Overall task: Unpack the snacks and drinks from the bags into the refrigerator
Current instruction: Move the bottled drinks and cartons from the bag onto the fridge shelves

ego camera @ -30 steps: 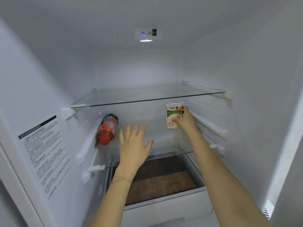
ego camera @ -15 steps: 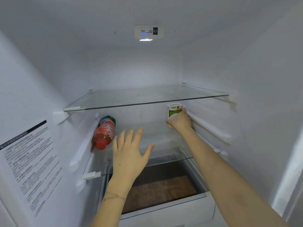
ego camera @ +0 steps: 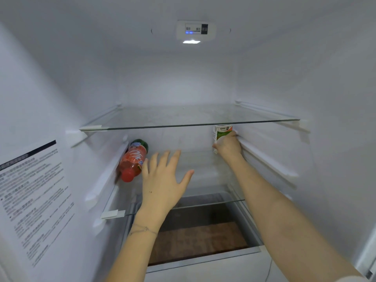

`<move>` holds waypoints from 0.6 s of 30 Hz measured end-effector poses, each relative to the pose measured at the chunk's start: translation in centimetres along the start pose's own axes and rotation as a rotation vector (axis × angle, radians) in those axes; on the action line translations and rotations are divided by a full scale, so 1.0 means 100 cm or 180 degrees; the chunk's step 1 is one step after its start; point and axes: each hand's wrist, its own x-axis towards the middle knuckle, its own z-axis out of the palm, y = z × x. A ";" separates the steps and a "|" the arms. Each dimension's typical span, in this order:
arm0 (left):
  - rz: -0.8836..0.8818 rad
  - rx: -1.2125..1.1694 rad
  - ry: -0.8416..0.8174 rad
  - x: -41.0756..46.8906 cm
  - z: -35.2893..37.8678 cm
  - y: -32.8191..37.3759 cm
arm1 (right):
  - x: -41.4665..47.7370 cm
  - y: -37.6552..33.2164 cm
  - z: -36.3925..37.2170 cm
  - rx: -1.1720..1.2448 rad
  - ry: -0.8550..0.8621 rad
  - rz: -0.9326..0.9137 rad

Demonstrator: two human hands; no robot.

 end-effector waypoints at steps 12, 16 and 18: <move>-0.0098 -0.0011 -0.0015 0.001 -0.002 -0.003 | 0.004 -0.011 0.001 -0.0271 -0.0101 0.0296; -0.0081 0.0001 -0.0054 -0.001 -0.005 -0.004 | -0.004 -0.007 0.000 -0.0307 -0.0177 0.0310; -0.0083 -0.0003 -0.0071 -0.002 -0.007 -0.005 | -0.015 -0.006 -0.002 -0.0356 -0.0210 0.0326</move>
